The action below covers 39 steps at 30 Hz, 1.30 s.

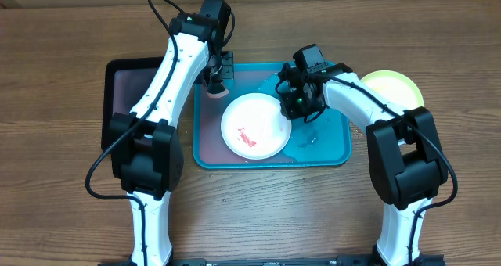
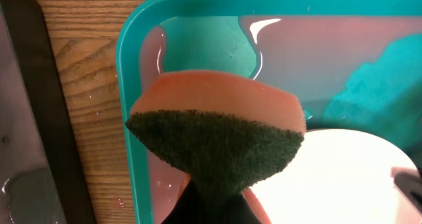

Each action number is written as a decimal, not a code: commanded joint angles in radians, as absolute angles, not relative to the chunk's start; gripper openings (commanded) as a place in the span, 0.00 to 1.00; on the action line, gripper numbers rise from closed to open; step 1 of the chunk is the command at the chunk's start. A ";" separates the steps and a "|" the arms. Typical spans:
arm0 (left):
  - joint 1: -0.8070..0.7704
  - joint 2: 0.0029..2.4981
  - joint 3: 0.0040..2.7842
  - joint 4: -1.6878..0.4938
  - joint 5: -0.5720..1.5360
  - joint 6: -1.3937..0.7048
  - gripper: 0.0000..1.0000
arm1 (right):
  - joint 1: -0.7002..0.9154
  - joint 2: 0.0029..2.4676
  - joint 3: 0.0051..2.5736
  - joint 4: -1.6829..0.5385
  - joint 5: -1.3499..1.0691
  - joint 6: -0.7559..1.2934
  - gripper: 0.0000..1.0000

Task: Clean dirty plates on tray and stack at the side
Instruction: 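Grasp the white plate rim with right gripper and drag it left, then lower the sponge with the left gripper onto the white plate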

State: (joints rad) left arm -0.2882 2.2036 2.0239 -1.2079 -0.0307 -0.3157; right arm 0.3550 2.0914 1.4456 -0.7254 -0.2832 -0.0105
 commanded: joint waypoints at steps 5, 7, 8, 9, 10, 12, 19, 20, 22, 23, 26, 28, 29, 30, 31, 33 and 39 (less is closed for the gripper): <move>-0.299 2.199 2.013 -1.201 -0.012 -0.330 0.04 | 0.355 2.093 1.465 -0.757 -0.282 0.433 0.04; -0.303 2.199 1.994 -1.192 0.002 -0.330 0.04 | 0.357 2.093 1.465 -0.768 -0.282 0.538 0.04; -0.306 2.199 1.984 -1.187 0.004 -0.330 0.04 | 0.361 2.093 1.464 -0.765 -0.282 0.556 0.04; -0.309 2.199 1.969 -1.177 0.004 -0.330 0.05 | 0.368 2.093 1.463 -0.764 -0.276 0.564 0.04; -0.314 2.199 1.953 -1.168 0.005 -0.330 0.04 | 0.374 2.093 1.461 -0.768 -0.250 0.600 0.04; -0.323 2.199 1.918 -1.144 0.022 -0.329 0.04 | 0.388 2.093 1.457 -0.780 -0.202 0.653 0.04; -0.372 2.199 1.792 -1.033 0.034 -0.325 0.04 | 0.403 2.093 1.429 -0.768 -0.179 0.667 0.04; -0.376 2.199 1.773 -1.009 0.034 -0.321 0.04 | 0.403 2.093 1.425 -0.764 -0.176 0.666 0.04; -0.381 2.199 1.742 -0.968 0.033 -0.318 0.04 | 0.403 2.093 1.424 -0.762 -0.173 0.666 0.04; -0.382 2.199 1.728 -0.953 0.033 -0.318 0.04 | 0.403 2.093 1.424 -0.761 -0.172 0.664 0.04; -0.382 2.199 1.699 -0.926 0.034 -0.318 0.04 | 0.403 2.093 1.424 -0.760 -0.167 0.658 0.04; -0.382 2.199 1.691 -0.927 0.043 -0.312 0.04 | 0.404 2.093 1.424 -0.761 -0.157 0.657 0.04; -0.383 2.199 1.690 -0.928 0.076 -0.281 0.04 | 0.405 2.093 1.424 -0.760 -0.154 0.654 0.04; -0.383 2.199 1.690 -0.930 0.125 -0.229 0.04 | 0.405 2.093 1.424 -0.760 -0.153 0.654 0.04; -0.385 2.199 1.690 -0.933 0.209 -0.150 0.04 | 0.405 2.093 1.424 -0.760 -0.150 0.654 0.04; -0.389 2.199 1.691 -0.938 0.319 -0.049 0.04 | 0.405 2.093 1.424 -0.761 -0.149 0.654 0.04; -0.385 2.199 1.691 -0.869 0.196 -0.152 0.04 | 0.405 2.093 1.424 -0.765 -0.146 0.654 0.04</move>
